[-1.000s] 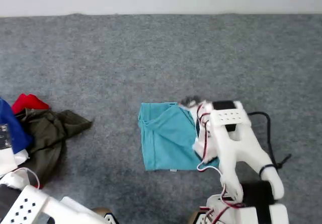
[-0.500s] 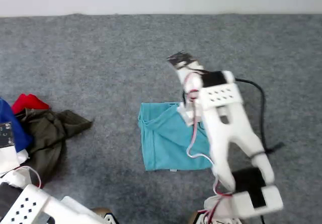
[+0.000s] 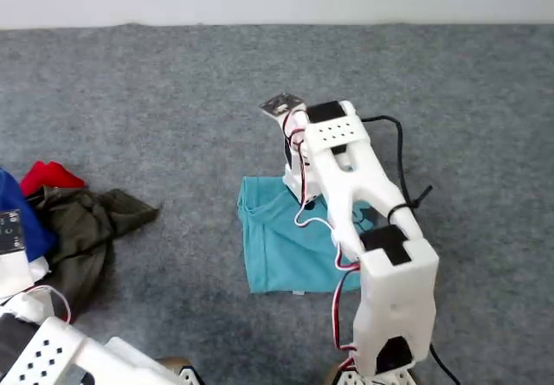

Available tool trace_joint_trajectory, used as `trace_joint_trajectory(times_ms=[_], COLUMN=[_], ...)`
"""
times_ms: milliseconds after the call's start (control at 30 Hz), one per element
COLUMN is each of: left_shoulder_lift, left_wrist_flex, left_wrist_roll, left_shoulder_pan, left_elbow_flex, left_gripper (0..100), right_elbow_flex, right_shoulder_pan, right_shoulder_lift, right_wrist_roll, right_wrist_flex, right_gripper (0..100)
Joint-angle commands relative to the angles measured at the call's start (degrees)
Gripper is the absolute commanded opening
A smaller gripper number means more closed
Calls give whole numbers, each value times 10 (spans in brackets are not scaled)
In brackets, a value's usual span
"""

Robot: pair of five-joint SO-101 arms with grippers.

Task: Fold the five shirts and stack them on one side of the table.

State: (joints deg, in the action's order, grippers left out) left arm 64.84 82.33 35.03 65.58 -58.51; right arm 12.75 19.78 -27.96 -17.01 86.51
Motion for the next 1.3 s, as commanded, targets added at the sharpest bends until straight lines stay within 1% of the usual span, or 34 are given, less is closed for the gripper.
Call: trace_joint_trajectory(times_ms=[0, 67, 167, 233, 467, 567, 633, 767, 1033, 1267], left_shoulder_lift=[4, 4, 4, 4, 4, 4, 4, 4, 4, 4], left_wrist_flex=[-11, -11, -11, -11, -11, -11, -11, -11, -32, -32], left_wrist_roll=[2, 2, 3, 3, 3, 3, 3, 3, 3, 3], left_shoulder_pan=[-1, -1, 1, -2, -3, -3, -3, -3, 1, 0], left_elbow_flex=[-13, -23, -25, -24, -23, -23, -23, -23, -25, -25], left_gripper=[15, 15, 15, 15, 15, 15, 15, 15, 15, 15], right_elbow_flex=[51, 56, 60, 62, 110, 146, 149, 105, -94, -181], right_shoulder_pan=[4, 5, 5, 5, 7, 25, 44, 99, 205, 233], right_shoulder_lift=[-14, -21, -21, -21, -21, -21, -10, 51, 168, 179], right_wrist_roll=[4, 4, 1, 1, 1, -8, -23, -29, -25, -24], right_wrist_flex=[29, 40, 51, 60, 105, 157, 166, 164, 160, 124], right_gripper=[153, 132, 54, 28, 35, 7, 11, 10, 10, 10])
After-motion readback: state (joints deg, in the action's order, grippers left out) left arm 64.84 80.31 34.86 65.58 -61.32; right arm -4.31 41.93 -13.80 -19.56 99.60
